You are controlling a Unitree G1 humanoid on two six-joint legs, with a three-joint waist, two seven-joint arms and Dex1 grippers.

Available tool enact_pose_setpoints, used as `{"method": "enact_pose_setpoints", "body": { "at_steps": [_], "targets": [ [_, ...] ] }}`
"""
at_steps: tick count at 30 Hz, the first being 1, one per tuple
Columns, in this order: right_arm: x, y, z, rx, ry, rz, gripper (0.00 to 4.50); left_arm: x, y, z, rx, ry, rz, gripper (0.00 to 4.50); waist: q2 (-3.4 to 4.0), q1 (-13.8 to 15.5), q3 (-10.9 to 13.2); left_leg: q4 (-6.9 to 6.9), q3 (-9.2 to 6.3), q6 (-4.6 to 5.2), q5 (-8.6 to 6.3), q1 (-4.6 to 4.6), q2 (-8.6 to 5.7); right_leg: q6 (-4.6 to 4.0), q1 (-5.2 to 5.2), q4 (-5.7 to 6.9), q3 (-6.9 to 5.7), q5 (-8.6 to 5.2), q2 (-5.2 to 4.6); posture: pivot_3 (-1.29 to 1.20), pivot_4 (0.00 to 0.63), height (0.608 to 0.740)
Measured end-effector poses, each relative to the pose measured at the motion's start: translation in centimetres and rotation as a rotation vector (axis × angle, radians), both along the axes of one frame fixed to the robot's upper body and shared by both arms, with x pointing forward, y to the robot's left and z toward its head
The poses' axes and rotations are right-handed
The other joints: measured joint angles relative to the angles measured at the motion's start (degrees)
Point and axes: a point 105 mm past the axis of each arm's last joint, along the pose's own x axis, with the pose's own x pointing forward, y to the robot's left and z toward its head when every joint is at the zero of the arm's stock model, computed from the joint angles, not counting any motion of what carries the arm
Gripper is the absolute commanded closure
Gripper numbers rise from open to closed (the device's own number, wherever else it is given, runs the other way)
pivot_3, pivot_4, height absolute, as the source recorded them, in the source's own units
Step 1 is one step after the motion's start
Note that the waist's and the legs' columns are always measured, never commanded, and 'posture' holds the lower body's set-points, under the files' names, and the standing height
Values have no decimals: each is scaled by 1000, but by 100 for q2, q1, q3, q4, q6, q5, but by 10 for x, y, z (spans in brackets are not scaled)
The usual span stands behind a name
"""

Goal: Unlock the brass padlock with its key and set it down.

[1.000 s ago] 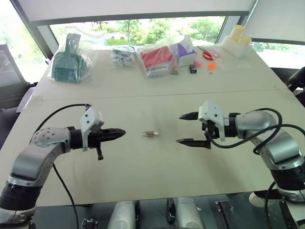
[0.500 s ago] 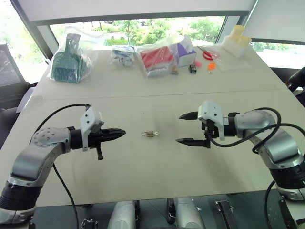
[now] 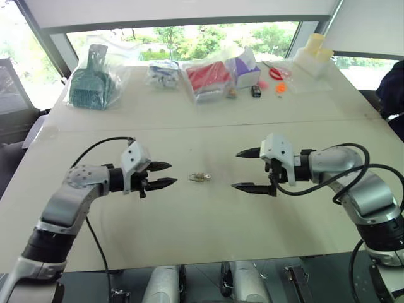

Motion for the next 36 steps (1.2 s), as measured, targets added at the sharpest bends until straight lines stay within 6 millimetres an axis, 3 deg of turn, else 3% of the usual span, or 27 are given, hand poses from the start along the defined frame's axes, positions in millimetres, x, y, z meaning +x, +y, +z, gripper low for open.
{"method": "enact_pose_setpoints", "body": {
  "at_steps": [2, 13, 20, 23, 29, 36],
  "targets": [
    [-1, 0, -1, 0, 2, -7, 0, 6, -7, -4, 10, -17, -32, 21, 0, 2, 0, 0, 6, 0, 0, -1, 0, 8, 0, 1, 0, 5, 1, 0, 150, 740],
    [-10, -2, -6, 2, 0, -66, 0, 38, -44, -37, 60, -7, -201, 21, -3, -2, 0, 4, 8, 1, 0, -2, -2, 12, 1, 3, -2, 7, 1, 0, 150, 740],
    [-16, -8, -7, -11, -7, -105, 0, 50, -52, -44, 89, -23, -245, 21, -5, 2, -1, 4, 4, 2, 0, -2, -1, 12, 2, 3, -2, 7, 1, 0, 150, 740],
    [-17, -8, -7, -12, -8, -113, 0, 50, -55, -45, 97, -34, -270, 870, -7, 11, -2, 6, 2, 2, 0, -1, -2, 12, 5, 3, -3, 7, 1, 0, 150, 740],
    [-17, -8, -6, -17, -14, -116, 0, 47, -59, -48, 91, -48, -309, 3614, -9, 10, -4, 10, -5, 2, 1, 4, 0, 9, 10, 5, -2, 9, 0, 0, 150, 740],
    [-14, -5, -3, -20, -40, -102, 0, 47, -57, -47, 99, -49, -311, 3765, -9, -1, -4, 10, -6, 3, 1, 4, 0, 10, 8, 7, -2, 10, 0, 0, 150, 740]
  ]
}}
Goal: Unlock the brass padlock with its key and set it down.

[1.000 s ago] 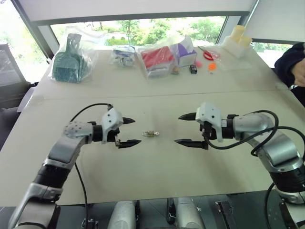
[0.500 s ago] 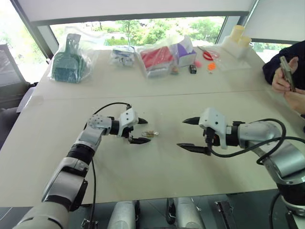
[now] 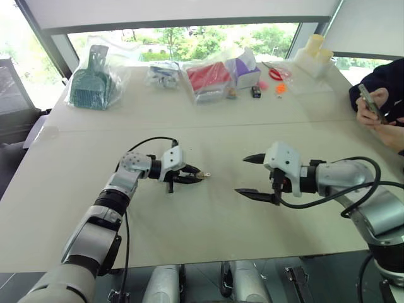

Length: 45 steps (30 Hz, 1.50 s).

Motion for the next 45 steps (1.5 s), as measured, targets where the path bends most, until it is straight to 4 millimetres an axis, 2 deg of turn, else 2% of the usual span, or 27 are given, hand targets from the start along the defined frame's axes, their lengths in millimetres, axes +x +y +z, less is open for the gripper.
{"method": "enact_pose_setpoints", "body": {
  "at_steps": [3, 7, 10, 14, 21, 29, 30, 32, 38, 45],
  "targets": [
    [10, 7, 0, -55, -102, 17, 0, 1, 7, 7, 12, 14, 9, 3765, -1, -22, 1, -2, 2, 0, 0, -1, 1, 1, -6, 3, 0, 0, 3, 0, 150, 740],
    [24, 22, -8, -102, -216, 44, 0, 1, 16, 32, -3, -2, 5, 3765, -2, -16, 2, -5, 8, 0, 0, -5, 1, 6, -10, 6, 0, 0, 9, 0, 150, 740],
    [38, 37, -5, -119, -340, 51, 0, -3, 16, 49, -5, -13, -23, 3765, -2, -10, 2, -4, 12, -1, 1, -5, 0, 6, -8, 6, 0, 1, 9, 0, 150, 740],
    [46, 49, -1, -116, -429, 64, 0, -6, 15, 61, -22, -17, -34, 3765, -2, -1, 2, -3, 12, -1, 1, -6, -2, 6, -6, 4, 0, 0, 8, 0, 150, 740],
    [51, 61, 3, -103, -479, 91, 0, -10, 8, 71, -34, -36, -56, 3765, -2, -12, 2, -3, 11, -1, 1, -5, -1, 7, -6, 7, 0, 1, 10, 0, 150, 740],
    [53, 67, 2, -105, -491, 108, 0, -10, 8, 72, -45, -38, -53, 3765, -2, -14, 2, -3, 12, -2, 2, -4, -1, 7, -6, 8, 0, 1, 10, 0, 150, 740],
    [53, 68, 2, -102, -495, 111, 552, -10, 7, 73, -45, -39, -53, 3765, -2, -14, 2, -3, 11, -2, 2, -4, -1, 7, -6, 8, 0, 1, 10, 0, 150, 740],
    [54, 68, 2, -104, -496, 114, 1293, -10, 8, 73, -46, -40, -53, 3765, -2, -14, 2, -3, 12, -2, 2, -4, -1, 7, -6, 8, 0, 1, 10, 0, 150, 740],
    [51, 73, -1, -113, -490, 150, 4465, -7, 10, 80, -64, -77, -26, 3765, -2, -16, 2, -3, 12, -2, 2, -4, -1, 7, -6, 8, 0, 1, 11, 0, 150, 740],
    [49, 76, -3, -120, -479, 167, 4465, -7, 10, 81, -52, -95, -28, 3765, -2, -12, 2, -3, 12, -3, 2, -3, -2, 7, -6, 9, 0, 1, 10, 0, 150, 740]
  ]
}}
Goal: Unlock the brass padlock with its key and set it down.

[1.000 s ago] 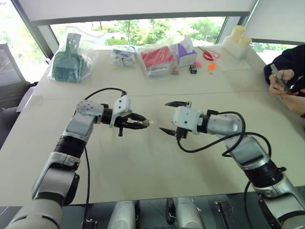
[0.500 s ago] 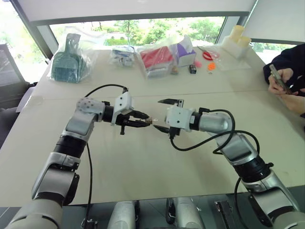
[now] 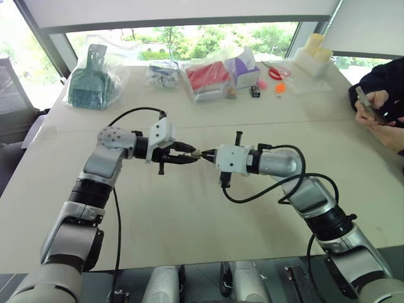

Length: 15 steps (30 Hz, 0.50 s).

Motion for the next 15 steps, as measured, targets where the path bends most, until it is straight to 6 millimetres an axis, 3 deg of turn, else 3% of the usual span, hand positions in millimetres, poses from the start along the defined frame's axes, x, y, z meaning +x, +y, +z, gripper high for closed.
{"method": "enact_pose_setpoints", "body": {
  "at_steps": [7, 12, 15],
  "targets": [
    [0, -2, 2, 44, 164, -17, 4465, 0, -5, 2, 53, -163, -34, 3765, 0, 1, 0, 0, 0, -1, 1, 0, 0, -1, 0, 0, 0, 1, 0, 0, 150, 740],
    [-1, -4, 4, 90, 389, -43, 4465, -3, -8, 1, 109, -316, -96, 3765, 1, 2, 0, 0, -1, 0, 0, 0, 1, -1, 0, 2, -1, 1, 0, 0, 150, 740],
    [-1, -2, 7, 77, 365, -33, 4465, -3, -6, 3, 108, -328, -97, 3765, 1, -1, 0, 0, 0, 0, 0, 0, 1, -1, -1, 2, -1, 1, 0, 0, 150, 740]
  ]
}}
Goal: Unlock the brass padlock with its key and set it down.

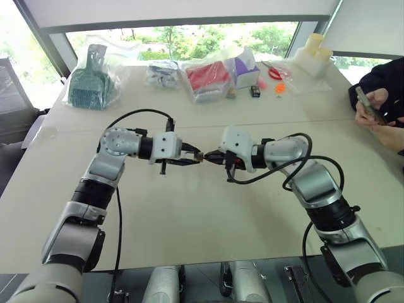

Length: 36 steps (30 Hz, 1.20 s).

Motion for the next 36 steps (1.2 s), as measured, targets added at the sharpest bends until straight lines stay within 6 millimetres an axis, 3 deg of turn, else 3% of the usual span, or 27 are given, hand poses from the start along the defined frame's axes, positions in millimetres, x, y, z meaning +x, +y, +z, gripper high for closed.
{"method": "enact_pose_setpoints", "body": {
  "at_steps": [5, 7, 8, 15, 23, 26, 33, 36],
  "targets": [
    [5, 6, 7, -116, -356, 82, 4465, 3, 9, 7, -57, 153, 68, 3765, 0, -12, 0, -1, 0, 0, 0, 0, -1, 4, 0, 0, 0, -2, 0, 0, 150, 740],
    [5, 8, 6, -162, -509, 139, 3911, 2, 12, 10, -61, 217, 81, 3765, 1, -11, 1, -1, 0, -1, 0, 0, -2, 7, 0, 0, 1, -4, 0, 0, 150, 740],
    [4, 8, 7, -172, -578, 163, 3585, -1, 12, 11, -63, 255, 79, 3765, 0, -10, 1, -1, 0, -2, 1, -1, -2, 7, 0, 0, 1, -4, 0, 0, 150, 740],
    [-3, 9, 13, -137, -743, 225, 88, -11, 5, 18, -92, 340, 37, 3765, 0, -15, 1, 0, 0, -14, 8, 2, 0, 7, 1, 4, 1, -2, 2, 0, 150, 740],
    [-5, 12, 17, -103, -813, 259, 88, -11, 5, 17, -101, 379, 48, 3765, 0, -22, 1, 0, 0, -14, 8, 3, 0, 7, 1, 5, 2, -2, 2, 0, 150, 740],
    [-5, 13, 18, -108, -835, 268, 921, -11, 5, 17, -101, 382, 49, 3765, 0, -16, 1, 0, 0, -14, 9, 2, 0, 7, 1, 5, 2, -3, 2, 0, 150, 740],
    [-4, 14, 12, -122, -845, 286, 4443, -8, 8, 26, -109, 364, 65, 3765, 0, -22, 1, 0, 1, -14, 9, 3, 0, 6, 0, 5, 3, -2, 2, 0, 150, 740],
    [-5, 15, 11, -131, -855, 297, 4479, -8, 9, 25, -111, 382, 68, 3765, 1, -20, 1, 0, 0, -15, 9, 2, 0, 6, 1, 5, 3, -3, 3, 0, 150, 740]
  ]
}}
